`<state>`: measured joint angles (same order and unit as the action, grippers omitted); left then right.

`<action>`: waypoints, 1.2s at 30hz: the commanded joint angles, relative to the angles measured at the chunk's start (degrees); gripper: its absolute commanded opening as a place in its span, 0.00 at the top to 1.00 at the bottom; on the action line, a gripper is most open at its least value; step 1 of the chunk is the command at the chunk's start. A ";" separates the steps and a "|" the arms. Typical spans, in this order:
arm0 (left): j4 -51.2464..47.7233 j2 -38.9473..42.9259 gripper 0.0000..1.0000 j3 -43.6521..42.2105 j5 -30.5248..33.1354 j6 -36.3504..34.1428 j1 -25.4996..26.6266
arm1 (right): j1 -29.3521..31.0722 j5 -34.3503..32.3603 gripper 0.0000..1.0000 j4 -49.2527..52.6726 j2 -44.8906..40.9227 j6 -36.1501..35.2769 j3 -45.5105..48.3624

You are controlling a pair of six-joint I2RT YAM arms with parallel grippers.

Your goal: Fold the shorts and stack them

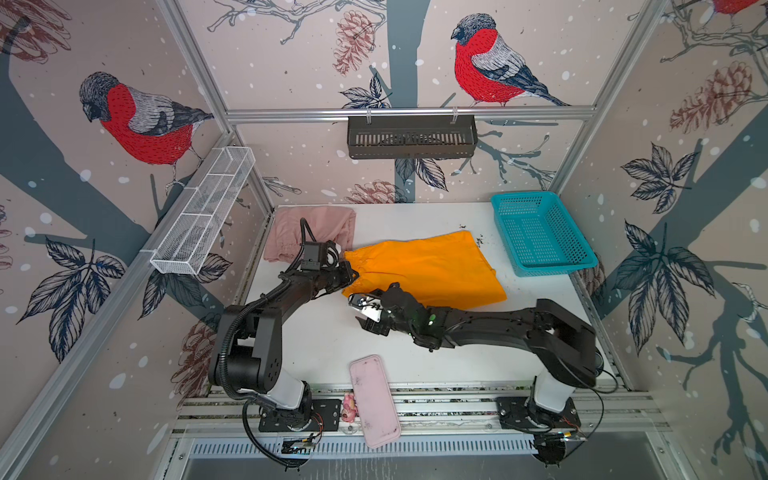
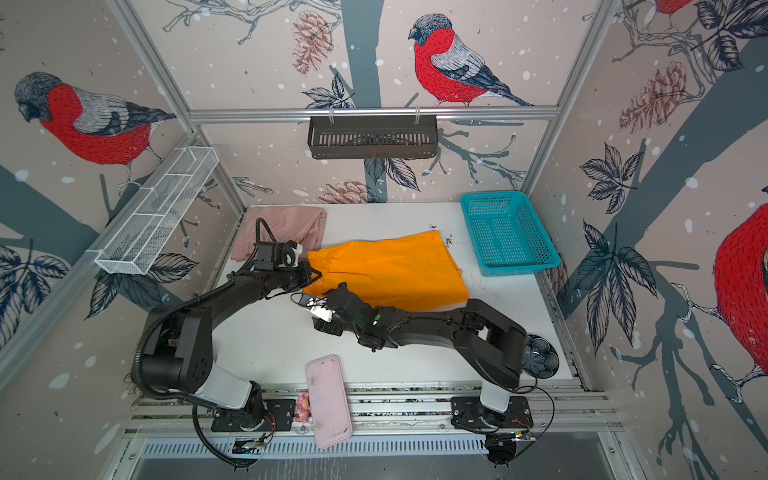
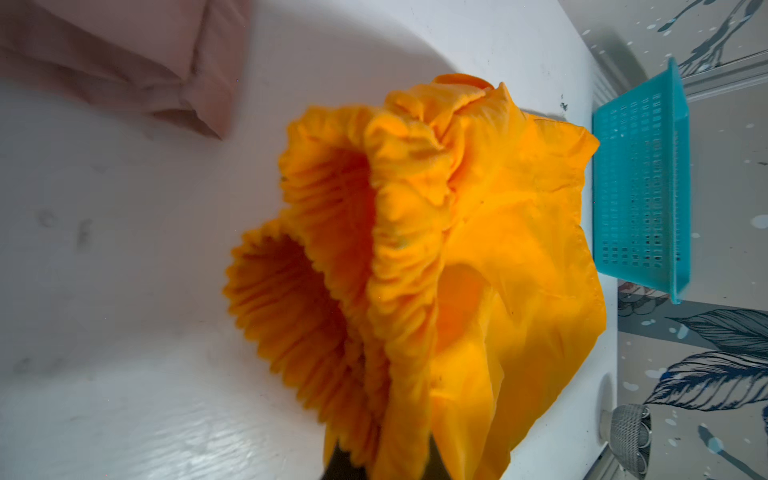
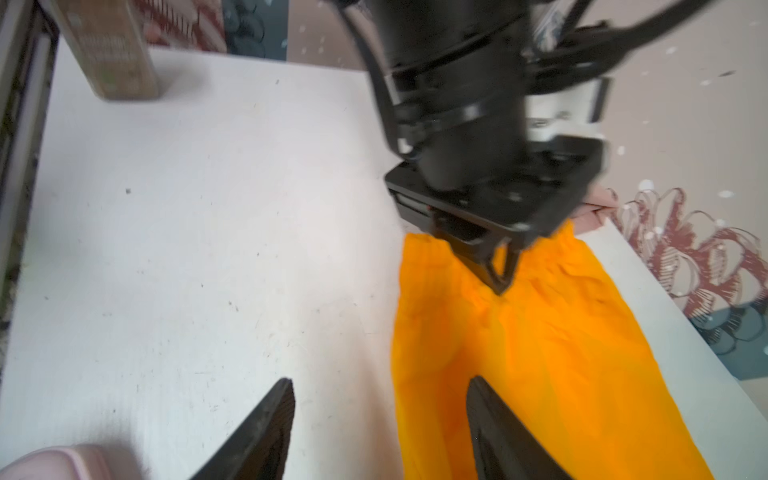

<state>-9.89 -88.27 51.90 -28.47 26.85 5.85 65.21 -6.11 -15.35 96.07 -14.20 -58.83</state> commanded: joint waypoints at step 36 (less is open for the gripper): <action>-45.46 -14.65 1.00 46.82 12.81 -23.06 -5.58 | -11.37 14.62 0.90 12.92 11.41 12.01 -8.14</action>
<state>-51.88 -102.61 96.31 -14.85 5.52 0.25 55.35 7.42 -3.36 109.36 -3.22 -69.43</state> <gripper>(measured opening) 0.108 0.096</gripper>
